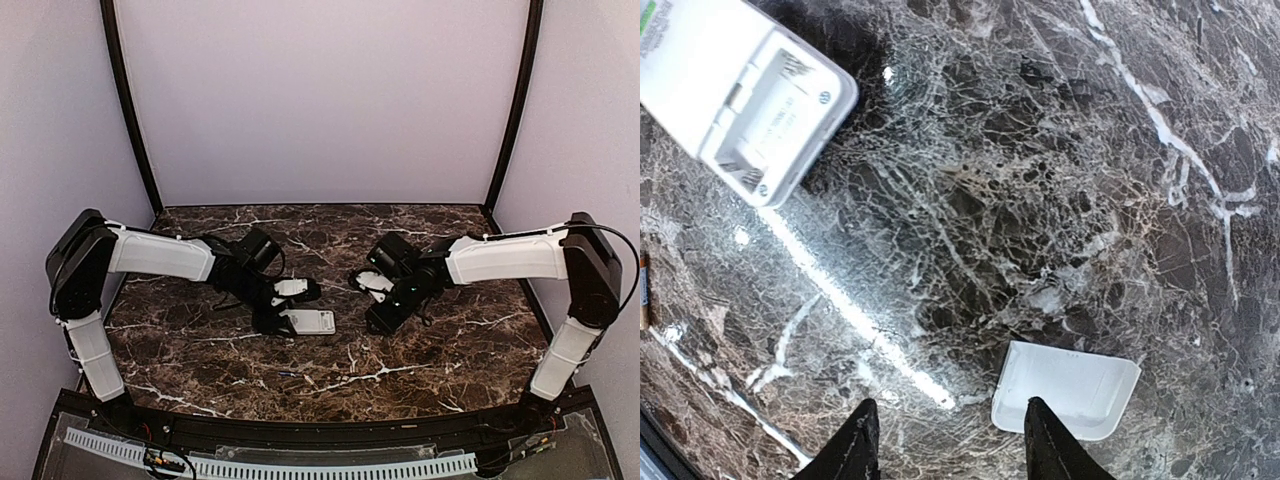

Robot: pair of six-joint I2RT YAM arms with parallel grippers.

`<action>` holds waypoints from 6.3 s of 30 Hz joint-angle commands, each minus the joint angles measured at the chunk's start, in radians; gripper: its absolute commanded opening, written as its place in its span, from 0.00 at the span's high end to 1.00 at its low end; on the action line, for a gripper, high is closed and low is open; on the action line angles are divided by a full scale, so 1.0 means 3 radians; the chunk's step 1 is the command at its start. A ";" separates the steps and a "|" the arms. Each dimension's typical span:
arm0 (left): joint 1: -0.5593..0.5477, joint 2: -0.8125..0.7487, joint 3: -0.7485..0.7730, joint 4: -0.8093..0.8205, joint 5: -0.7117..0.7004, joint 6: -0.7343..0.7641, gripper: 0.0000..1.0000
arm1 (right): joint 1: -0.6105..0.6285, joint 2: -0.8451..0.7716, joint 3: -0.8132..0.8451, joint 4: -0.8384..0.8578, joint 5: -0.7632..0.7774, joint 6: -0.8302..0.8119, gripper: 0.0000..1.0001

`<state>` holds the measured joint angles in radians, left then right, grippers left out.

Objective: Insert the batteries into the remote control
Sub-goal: Place the remote control without batteries at the center of the board, then pick up the battery at the center of the board, then move the remote control without batteries to the center of the board.

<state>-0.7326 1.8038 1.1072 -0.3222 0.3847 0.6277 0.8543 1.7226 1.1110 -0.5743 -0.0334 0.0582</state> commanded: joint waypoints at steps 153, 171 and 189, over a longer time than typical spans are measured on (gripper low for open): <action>0.0029 -0.0795 -0.0796 0.0563 -0.0185 -0.0024 0.02 | 0.0133 -0.1671 -0.1118 0.2613 -0.1911 -0.1059 1.00; -0.0009 -0.0182 -0.0233 -0.0042 -0.0059 0.0115 0.04 | 0.0088 -0.1503 -0.0953 0.2341 -0.2015 -0.1007 1.00; -0.0348 0.0009 -0.0306 0.0142 -0.0631 0.0011 0.41 | 0.0082 -0.1530 -0.0948 0.2042 -0.1520 -0.0278 1.00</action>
<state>-0.8154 1.8011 1.0264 -0.2729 0.2359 0.6395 0.8825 1.2716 0.8028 0.0708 -0.5861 -0.1223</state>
